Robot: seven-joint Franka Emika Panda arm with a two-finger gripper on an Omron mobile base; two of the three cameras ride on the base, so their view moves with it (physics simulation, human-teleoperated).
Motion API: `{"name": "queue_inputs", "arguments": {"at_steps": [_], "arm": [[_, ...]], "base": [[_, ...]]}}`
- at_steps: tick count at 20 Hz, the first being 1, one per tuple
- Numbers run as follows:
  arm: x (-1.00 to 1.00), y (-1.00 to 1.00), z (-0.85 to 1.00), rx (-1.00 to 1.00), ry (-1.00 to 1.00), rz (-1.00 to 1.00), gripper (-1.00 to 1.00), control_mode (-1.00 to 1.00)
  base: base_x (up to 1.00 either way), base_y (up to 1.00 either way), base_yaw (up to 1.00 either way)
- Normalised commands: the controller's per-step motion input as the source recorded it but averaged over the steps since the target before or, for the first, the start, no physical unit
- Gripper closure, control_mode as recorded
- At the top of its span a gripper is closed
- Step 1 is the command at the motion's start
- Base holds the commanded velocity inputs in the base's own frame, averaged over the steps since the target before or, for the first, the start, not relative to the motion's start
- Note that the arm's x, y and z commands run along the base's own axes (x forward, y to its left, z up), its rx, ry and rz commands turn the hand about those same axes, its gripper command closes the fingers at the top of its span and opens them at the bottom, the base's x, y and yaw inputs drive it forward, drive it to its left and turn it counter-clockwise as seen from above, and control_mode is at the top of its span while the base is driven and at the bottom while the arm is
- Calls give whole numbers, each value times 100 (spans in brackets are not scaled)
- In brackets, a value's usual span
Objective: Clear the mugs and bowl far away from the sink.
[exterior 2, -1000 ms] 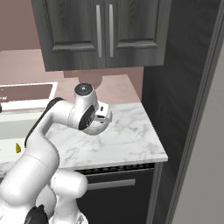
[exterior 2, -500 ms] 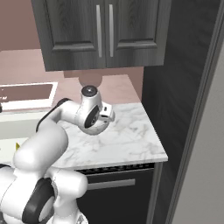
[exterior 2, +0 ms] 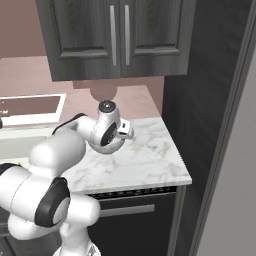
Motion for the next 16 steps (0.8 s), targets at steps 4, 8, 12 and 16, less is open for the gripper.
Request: {"name": "queue_inputs", "arguments": {"at_steps": [4,8,12,16], "arm": [[31,-4,-12,1,1,0,-100,-100],[30,-7,-12,0,1,0,-100,-100],[30,-3,-18,0,1,0,-100,-100],[22,-5,-18,1,1,0,-100,-100]], "base": [[0,0,0],[0,0,0],[0,0,0],[0,0,0]]}}
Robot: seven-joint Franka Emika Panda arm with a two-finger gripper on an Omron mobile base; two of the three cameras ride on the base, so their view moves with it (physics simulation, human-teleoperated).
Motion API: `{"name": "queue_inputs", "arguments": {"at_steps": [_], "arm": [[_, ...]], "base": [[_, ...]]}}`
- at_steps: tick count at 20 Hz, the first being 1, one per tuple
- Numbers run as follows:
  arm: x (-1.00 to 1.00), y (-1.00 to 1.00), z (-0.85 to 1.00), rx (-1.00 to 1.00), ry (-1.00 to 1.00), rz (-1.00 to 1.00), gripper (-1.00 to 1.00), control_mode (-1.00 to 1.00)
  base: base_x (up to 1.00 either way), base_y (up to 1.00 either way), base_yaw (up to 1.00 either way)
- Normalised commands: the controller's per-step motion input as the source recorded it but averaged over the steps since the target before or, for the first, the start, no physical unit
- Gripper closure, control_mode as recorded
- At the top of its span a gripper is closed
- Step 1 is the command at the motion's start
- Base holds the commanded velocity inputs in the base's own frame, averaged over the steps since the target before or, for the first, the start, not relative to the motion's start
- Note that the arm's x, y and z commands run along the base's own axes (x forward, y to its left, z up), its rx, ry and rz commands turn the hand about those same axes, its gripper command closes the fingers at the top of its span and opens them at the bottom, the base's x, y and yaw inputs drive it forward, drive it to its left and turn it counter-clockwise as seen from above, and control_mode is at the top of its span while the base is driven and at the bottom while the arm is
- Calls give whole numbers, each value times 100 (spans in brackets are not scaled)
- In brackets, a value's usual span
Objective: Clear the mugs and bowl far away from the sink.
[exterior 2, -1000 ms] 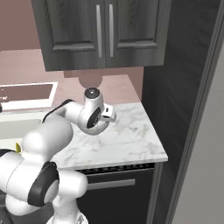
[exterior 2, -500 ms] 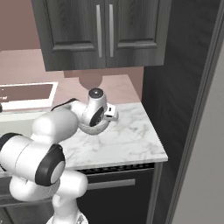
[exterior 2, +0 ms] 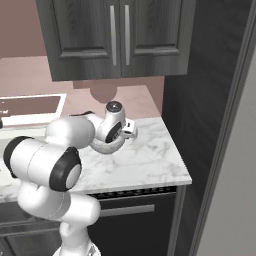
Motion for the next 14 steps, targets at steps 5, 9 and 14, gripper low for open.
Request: {"name": "queue_inputs", "arguments": {"at_steps": [5,9,14], "arm": [[15,-4,-18,1,0,0,-100,-100],[13,-4,-19,1,0,0,-100,-100],[11,0,-17,0,0,0,-100,-100]], "base": [[0,0,0],[0,0,0],[0,0,0]]}}
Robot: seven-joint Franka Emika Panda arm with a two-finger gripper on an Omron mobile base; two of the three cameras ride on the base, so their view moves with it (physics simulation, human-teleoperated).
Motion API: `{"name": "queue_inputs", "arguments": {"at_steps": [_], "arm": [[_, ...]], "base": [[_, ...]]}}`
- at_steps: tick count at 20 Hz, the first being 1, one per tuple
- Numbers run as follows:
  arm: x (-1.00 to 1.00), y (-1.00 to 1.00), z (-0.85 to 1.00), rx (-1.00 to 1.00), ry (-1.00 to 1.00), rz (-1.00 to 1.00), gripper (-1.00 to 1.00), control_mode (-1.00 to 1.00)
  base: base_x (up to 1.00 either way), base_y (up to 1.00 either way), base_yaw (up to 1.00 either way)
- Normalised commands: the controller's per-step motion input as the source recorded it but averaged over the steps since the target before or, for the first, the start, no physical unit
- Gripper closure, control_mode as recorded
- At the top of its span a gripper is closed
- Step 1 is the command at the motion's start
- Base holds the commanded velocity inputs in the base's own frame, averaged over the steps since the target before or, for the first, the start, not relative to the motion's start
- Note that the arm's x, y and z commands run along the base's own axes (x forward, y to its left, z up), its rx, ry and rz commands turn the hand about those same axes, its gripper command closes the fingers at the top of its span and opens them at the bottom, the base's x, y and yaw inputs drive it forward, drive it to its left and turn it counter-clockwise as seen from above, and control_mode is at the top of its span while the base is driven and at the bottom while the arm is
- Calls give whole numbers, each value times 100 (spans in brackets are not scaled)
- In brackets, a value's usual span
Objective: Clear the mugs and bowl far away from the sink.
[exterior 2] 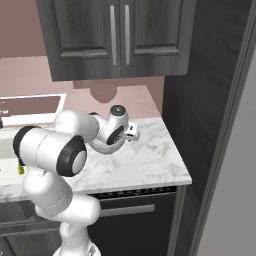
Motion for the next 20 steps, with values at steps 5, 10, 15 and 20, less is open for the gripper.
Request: {"name": "queue_inputs", "arguments": {"at_steps": [5,10,15,20], "arm": [[12,0,-16,0,0,0,-100,-100],[17,1,-14,0,0,0,-100,-100],[13,0,-12,0,0,0,-100,-100],[4,3,-4,0,0,0,100,-100]], "base": [[0,0,0],[0,0,0],[0,0,0],[0,0,0]]}}
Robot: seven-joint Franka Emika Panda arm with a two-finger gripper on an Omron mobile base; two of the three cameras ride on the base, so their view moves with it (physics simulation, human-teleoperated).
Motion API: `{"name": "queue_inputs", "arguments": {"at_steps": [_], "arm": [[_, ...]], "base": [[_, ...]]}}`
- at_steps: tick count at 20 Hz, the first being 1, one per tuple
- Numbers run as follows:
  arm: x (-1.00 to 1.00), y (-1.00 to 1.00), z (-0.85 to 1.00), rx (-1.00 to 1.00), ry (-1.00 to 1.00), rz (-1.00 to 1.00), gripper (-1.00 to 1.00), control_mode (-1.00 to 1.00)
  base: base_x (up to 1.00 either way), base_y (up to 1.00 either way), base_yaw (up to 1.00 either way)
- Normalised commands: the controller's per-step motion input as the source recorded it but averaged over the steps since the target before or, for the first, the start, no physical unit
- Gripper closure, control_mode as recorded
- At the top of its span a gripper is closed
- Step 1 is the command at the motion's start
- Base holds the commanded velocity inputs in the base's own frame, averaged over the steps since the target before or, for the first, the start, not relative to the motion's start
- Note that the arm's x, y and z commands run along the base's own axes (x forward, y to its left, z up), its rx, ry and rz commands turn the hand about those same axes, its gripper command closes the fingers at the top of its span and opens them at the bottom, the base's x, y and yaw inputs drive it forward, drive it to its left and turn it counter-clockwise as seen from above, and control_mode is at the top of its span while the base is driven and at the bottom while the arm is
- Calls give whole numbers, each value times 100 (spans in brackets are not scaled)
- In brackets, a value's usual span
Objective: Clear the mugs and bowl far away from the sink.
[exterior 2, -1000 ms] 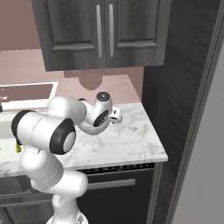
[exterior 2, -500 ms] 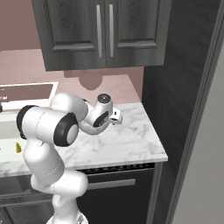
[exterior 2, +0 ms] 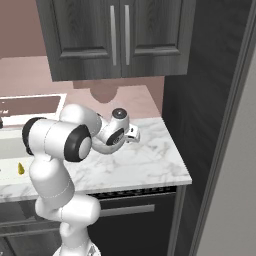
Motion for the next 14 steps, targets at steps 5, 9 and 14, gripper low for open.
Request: {"name": "queue_inputs", "arguments": {"at_steps": [5,9,14], "arm": [[0,0,-8,0,0,0,100,-100],[-8,0,-2,0,0,-1,100,-100],[-68,-2,11,3,-14,-13,100,-100]], "base": [[0,0,0],[0,0,0],[0,0,0]]}}
